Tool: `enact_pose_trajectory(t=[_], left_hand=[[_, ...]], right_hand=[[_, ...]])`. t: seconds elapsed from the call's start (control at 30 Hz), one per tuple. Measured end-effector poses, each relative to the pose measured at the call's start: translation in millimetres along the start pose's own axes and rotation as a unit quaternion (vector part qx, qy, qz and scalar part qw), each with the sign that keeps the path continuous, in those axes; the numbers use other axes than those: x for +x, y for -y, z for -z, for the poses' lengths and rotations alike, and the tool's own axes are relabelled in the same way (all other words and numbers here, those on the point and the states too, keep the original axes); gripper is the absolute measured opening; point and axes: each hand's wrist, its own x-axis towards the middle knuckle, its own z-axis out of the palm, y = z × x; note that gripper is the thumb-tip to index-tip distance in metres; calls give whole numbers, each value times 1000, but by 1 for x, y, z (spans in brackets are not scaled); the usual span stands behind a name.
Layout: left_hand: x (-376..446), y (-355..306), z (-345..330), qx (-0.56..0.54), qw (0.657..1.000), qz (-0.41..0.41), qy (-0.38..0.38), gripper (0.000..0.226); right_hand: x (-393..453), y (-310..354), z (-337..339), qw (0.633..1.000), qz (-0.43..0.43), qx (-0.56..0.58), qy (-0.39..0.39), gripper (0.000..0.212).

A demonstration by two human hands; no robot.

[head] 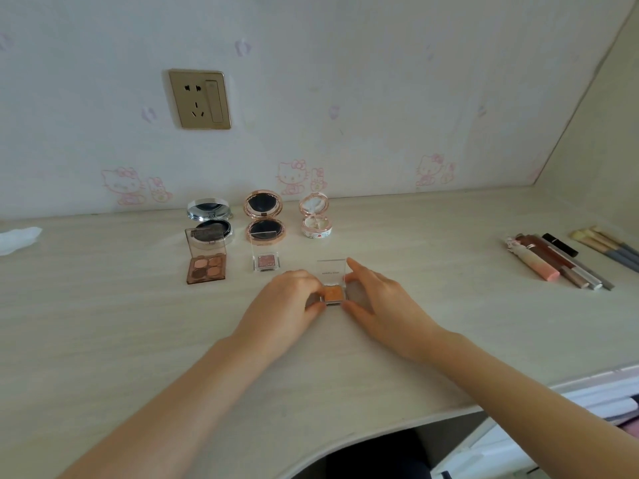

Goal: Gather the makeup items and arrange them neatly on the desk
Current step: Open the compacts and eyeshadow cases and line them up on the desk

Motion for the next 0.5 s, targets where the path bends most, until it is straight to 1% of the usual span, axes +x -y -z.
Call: enact_pose_trajectory(t=[0.1, 0.3, 0.5], left_hand=[[12, 6, 0, 1, 1000, 4, -5, 15], [27, 12, -11, -1, 998, 24, -59, 17], [41, 17, -19, 20, 996, 42, -72, 17]], right_hand=[[18, -5, -1, 1000, -7, 7, -3, 64], [45, -11, -6, 1000, -17, 11, -3, 60], [58, -13, -6, 1000, -18, 12, -18, 53]])
